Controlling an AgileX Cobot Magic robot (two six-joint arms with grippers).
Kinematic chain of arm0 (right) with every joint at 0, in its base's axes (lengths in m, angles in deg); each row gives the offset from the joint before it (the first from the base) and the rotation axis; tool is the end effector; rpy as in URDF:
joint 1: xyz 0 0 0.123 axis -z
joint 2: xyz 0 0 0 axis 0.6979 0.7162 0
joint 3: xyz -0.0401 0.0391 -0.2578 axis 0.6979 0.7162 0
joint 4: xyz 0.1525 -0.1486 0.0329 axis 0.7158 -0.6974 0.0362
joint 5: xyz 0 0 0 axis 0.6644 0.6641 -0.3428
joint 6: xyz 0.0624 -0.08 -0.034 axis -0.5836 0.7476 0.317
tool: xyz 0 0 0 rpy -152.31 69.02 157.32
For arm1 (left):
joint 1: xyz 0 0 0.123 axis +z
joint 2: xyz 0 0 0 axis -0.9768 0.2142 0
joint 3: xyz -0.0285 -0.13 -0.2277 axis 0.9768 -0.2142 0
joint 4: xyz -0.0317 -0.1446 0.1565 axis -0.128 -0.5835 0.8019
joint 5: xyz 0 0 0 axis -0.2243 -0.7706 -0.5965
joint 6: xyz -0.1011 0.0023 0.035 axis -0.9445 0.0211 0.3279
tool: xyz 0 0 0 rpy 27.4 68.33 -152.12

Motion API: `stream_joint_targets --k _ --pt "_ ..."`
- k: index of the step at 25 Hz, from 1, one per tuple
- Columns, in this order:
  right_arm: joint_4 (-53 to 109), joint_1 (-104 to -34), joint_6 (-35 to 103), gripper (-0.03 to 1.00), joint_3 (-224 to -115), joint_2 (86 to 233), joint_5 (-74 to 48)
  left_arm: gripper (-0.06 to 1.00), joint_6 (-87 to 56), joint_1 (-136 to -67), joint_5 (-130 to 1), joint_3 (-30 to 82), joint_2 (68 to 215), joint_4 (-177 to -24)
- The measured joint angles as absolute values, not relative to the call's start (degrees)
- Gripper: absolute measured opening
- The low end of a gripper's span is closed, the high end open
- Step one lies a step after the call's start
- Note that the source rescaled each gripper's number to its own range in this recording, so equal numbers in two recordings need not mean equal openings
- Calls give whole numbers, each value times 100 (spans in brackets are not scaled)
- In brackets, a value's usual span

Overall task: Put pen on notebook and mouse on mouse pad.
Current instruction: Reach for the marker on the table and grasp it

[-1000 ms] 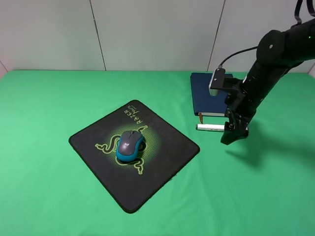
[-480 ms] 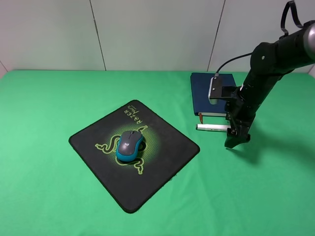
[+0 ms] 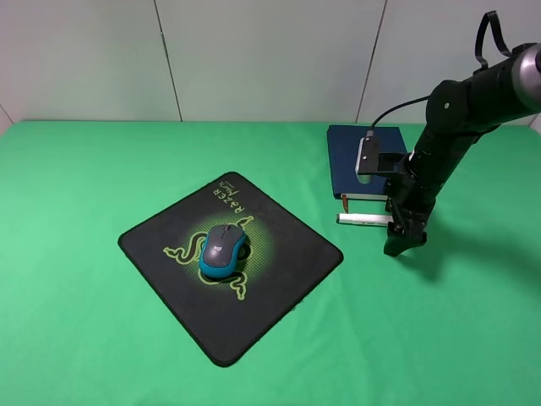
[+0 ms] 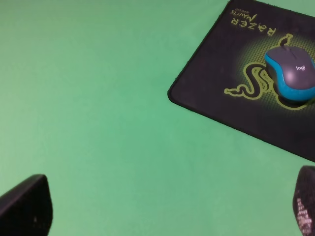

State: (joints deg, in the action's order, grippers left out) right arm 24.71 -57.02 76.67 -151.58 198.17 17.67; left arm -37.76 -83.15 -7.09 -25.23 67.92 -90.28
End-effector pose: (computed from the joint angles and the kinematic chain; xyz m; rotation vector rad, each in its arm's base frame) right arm 0.3059 0.0750 0.1121 -1.8400 2.4015 0.0054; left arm -0.0024 -0.0053 0.2505 0.3107 2.0269 -0.0027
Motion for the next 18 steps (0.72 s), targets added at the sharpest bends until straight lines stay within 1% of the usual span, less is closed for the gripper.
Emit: stream_joint_targets --k 2,3,8,10,14,18 --pt "2483 -5702 7667 73 -15158 19817 1749 96 -3776 -8315 -709 -2523 6792 -9028" --pt "2490 -5702 7667 70 -15158 19817 1744 96 -3776 -8315 -709 -2523 6792 -9028" --pt "2510 -5702 7667 64 -15158 19817 1714 96 -3776 -8315 -709 -2523 6792 -9028" --pt "2510 -5702 7667 59 -15158 19817 1655 96 -3776 -8315 -709 -2523 6792 -9028" --pt "2514 -5702 7667 41 -15158 19817 1491 96 -3776 -8315 -709 -2523 6792 -9028" --pt "2514 -5702 7667 20 -15158 19817 1384 96 -3776 -8315 -709 -2523 6792 -9028"
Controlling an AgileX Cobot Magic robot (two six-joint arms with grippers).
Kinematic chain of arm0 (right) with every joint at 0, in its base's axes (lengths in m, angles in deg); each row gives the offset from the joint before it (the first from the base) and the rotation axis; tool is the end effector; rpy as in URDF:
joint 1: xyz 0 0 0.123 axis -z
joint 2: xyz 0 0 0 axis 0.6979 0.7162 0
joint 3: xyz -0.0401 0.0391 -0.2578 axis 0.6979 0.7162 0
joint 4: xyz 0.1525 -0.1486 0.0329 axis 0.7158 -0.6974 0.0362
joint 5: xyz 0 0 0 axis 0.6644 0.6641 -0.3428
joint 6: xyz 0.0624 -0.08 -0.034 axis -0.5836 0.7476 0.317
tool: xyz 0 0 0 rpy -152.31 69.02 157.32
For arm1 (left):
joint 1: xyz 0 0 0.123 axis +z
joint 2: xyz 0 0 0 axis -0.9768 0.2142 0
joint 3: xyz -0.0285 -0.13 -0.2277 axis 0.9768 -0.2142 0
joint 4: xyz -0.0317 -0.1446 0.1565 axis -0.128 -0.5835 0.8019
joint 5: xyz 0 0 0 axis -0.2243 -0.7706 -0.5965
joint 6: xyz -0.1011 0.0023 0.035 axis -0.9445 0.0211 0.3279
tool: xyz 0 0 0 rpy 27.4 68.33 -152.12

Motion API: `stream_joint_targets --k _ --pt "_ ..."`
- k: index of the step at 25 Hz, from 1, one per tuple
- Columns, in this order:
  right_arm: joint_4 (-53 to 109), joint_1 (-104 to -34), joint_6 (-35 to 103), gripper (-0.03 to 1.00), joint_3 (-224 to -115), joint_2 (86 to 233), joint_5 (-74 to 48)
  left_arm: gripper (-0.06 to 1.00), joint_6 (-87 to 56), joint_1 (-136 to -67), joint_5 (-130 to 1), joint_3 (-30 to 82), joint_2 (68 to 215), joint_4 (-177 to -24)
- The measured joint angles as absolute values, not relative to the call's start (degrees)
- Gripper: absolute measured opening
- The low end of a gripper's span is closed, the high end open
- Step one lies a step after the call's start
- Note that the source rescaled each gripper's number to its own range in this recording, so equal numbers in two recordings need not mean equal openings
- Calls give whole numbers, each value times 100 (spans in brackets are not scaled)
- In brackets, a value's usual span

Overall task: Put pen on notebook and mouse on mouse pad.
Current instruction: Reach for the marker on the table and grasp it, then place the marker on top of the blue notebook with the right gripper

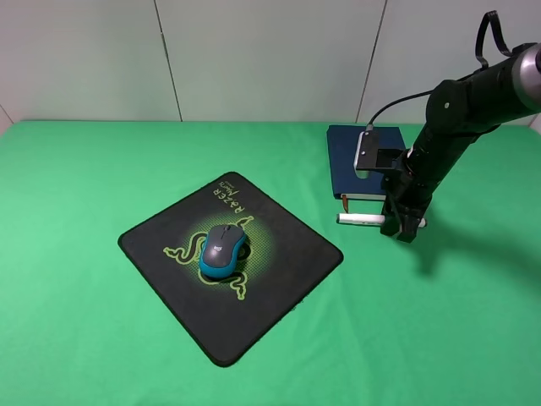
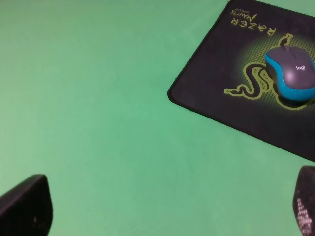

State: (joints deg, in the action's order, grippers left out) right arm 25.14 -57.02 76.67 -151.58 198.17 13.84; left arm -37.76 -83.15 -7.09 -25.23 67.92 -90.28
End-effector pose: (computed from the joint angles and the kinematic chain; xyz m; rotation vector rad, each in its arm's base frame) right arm 0.3128 0.0765 0.1131 -1.7937 2.3598 -0.0350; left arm -0.0024 -0.0053 0.2505 0.3107 2.0269 -0.0027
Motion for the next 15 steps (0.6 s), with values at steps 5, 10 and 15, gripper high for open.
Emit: stream_joint_targets --k 5,10,15 --pt "2529 -5702 7617 0 -15158 19817 1371 96 -3776 -8315 -709 -2523 6792 -9028" --pt "2536 -5702 7517 0 -15158 19817 1364 96 -3776 -8315 -709 -2523 6792 -9028" --pt "2541 -5702 7517 0 -15158 19810 1411 96 -3776 -8315 -709 -2523 6792 -9028"
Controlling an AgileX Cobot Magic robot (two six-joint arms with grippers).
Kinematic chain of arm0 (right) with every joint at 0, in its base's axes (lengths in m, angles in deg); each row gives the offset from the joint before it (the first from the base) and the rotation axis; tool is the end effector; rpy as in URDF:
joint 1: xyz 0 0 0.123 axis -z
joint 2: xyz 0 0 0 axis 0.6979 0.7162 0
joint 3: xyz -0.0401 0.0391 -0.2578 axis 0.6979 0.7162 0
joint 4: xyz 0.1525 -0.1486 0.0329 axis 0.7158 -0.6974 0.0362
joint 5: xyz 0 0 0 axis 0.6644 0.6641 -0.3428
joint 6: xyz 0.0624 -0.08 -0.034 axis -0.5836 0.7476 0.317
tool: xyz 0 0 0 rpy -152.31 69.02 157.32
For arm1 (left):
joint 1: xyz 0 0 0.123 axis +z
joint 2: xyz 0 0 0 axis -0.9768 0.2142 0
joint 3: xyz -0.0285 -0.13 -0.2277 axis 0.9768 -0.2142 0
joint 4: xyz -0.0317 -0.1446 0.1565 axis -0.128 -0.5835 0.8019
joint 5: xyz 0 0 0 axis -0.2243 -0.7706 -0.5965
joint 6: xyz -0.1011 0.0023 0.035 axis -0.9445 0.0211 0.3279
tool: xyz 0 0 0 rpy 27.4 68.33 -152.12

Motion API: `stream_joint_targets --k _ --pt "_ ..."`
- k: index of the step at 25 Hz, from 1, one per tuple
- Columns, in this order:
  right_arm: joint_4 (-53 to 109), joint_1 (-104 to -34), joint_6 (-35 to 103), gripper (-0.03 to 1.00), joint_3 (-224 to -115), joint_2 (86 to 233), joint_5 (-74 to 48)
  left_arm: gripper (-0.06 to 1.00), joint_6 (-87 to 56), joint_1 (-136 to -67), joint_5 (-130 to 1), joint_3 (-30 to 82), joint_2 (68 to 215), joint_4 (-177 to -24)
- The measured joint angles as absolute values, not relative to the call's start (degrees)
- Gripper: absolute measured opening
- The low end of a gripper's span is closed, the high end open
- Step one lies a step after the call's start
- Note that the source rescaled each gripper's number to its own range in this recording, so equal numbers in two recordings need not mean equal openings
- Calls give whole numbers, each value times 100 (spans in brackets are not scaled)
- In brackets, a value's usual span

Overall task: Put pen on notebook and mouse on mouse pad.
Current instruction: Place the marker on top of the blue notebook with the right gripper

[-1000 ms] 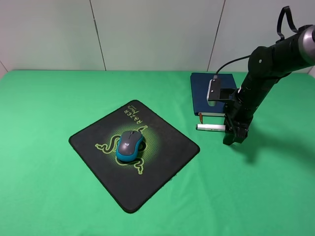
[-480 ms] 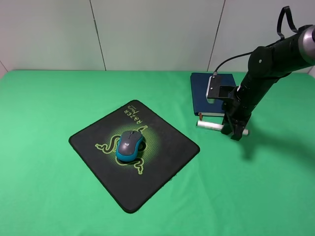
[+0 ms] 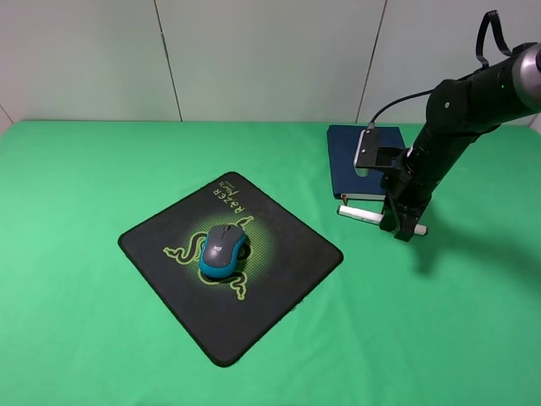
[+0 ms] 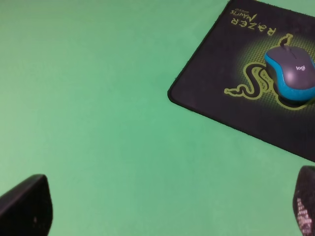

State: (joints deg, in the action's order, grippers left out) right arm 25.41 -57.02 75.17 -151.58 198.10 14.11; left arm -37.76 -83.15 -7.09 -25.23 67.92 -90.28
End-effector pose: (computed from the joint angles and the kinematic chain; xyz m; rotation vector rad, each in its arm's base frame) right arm 0.3123 0.0768 0.1134 -1.7595 2.3873 -0.0249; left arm -0.0024 -0.0053 0.2505 0.3107 2.0269 -0.0027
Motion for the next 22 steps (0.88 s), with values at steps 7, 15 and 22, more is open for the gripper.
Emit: stream_joint_targets --k 7,15,22 --pt "2597 -5702 7517 0 -15158 19469 1886 96 -3776 -8315 -709 -2523 6792 -9028" --pt "2772 -5702 6731 0 -15158 18917 2310 96 -3776 -8315 -709 -2523 6792 -9028" --pt "2812 -5702 4847 0 -15802 18826 2933 96 -3776 -8315 -709 -2523 6792 -9028"
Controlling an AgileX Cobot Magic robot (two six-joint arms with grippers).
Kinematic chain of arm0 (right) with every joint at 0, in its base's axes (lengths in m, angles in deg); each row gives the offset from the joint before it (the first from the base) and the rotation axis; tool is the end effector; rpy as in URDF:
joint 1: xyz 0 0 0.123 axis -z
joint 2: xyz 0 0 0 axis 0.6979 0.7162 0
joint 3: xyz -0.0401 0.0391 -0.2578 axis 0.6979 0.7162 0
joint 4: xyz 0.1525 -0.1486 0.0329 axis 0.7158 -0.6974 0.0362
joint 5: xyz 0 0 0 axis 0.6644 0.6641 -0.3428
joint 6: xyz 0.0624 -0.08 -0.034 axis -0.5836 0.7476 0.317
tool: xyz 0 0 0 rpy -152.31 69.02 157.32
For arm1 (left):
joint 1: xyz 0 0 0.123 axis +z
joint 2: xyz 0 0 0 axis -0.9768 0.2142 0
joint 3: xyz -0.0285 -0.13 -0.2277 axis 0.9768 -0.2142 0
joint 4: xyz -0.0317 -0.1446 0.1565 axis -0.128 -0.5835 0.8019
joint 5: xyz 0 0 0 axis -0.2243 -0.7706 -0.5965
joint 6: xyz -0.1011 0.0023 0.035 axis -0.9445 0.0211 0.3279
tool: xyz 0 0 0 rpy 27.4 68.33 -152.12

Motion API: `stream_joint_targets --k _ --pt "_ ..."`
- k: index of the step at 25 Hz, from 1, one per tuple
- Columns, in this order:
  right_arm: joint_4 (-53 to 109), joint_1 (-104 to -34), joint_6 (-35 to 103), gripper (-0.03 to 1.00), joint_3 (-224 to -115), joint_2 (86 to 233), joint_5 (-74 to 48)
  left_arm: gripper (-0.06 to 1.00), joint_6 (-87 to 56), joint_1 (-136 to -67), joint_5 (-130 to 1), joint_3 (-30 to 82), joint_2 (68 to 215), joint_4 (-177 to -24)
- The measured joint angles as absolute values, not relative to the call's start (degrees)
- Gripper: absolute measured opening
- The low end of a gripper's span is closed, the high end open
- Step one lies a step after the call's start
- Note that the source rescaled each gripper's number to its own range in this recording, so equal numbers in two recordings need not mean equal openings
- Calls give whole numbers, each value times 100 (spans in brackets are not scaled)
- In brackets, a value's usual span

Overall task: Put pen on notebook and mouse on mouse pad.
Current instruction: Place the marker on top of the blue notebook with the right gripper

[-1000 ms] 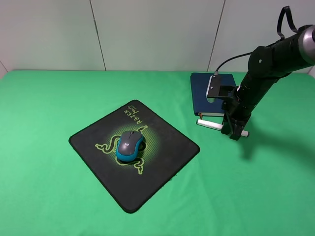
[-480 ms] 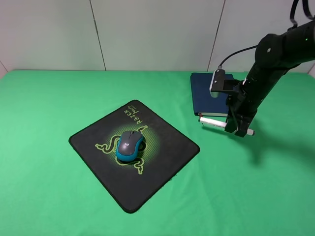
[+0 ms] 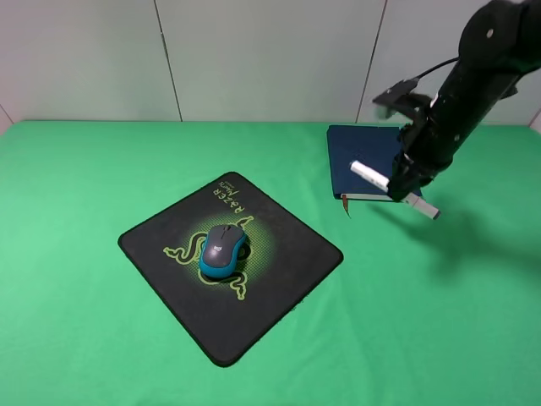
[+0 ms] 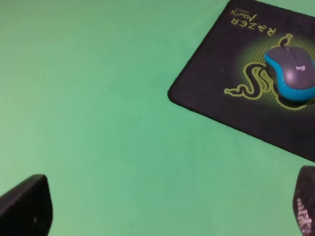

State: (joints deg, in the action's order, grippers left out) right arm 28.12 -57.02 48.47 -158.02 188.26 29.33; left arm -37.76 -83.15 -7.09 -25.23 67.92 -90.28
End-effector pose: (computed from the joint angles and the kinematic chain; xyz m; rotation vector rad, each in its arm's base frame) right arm 0.3026 0.0805 0.1868 -1.1392 2.7045 0.1113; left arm -0.0024 -0.0053 0.2505 0.3107 2.0269 -0.0027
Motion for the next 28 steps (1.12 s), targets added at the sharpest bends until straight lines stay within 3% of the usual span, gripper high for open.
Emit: stream_joint_targets --k 13,22,28 --pt "2569 -5702 2114 0 -17856 19650 4229 96 -3776 -8315 -709 -2523 6792 -9028" --pt "2239 -5702 1628 0 -19802 20993 4521 96 -3776 -8315 -709 -2523 6792 -9028" --pt "1735 -5702 1362 0 -20294 21617 4495 96 -3776 -8315 -709 -2523 6792 -9028"
